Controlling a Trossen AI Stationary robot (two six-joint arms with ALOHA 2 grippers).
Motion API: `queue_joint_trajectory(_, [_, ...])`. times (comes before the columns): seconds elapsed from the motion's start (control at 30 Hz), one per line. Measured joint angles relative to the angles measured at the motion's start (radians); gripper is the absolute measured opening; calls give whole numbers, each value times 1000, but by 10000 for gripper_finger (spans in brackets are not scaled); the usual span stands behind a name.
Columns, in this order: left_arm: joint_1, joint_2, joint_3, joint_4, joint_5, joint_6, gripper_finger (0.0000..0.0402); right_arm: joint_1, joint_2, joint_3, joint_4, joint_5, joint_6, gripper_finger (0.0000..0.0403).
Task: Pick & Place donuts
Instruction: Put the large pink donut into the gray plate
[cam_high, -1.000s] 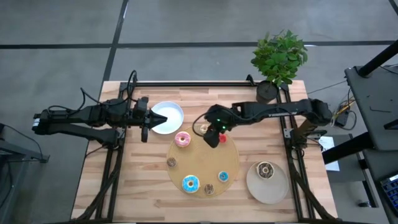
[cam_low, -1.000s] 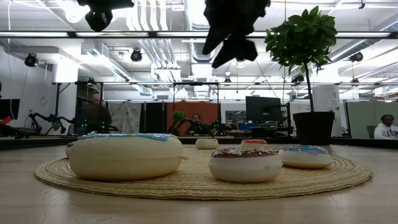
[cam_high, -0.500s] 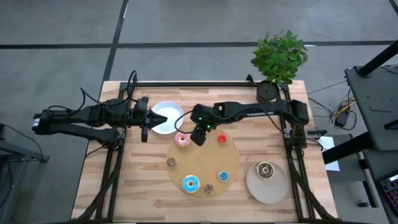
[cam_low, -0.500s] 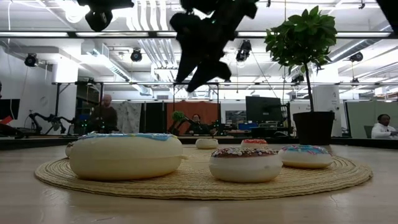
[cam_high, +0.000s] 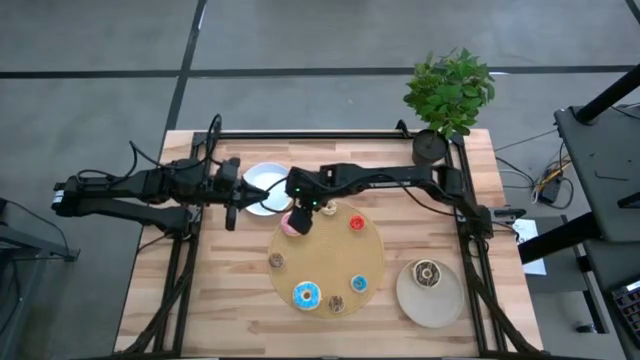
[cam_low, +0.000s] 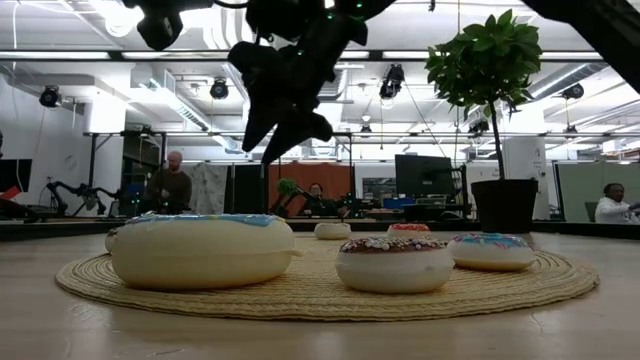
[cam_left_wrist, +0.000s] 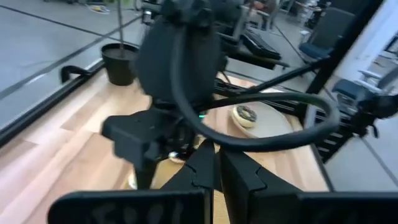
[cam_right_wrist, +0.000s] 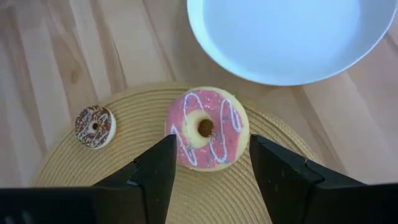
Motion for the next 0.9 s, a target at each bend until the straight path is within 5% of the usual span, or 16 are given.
queue_joint_trajectory(0.27, [0,-54,0,-167,79,-16,0,0,36,42,-42,-4,-32,194])
queue_joint_trajectory(0.9, [2,-228,40,-314,4,-41,0,-7,35,34,-43,-3,-48,194])
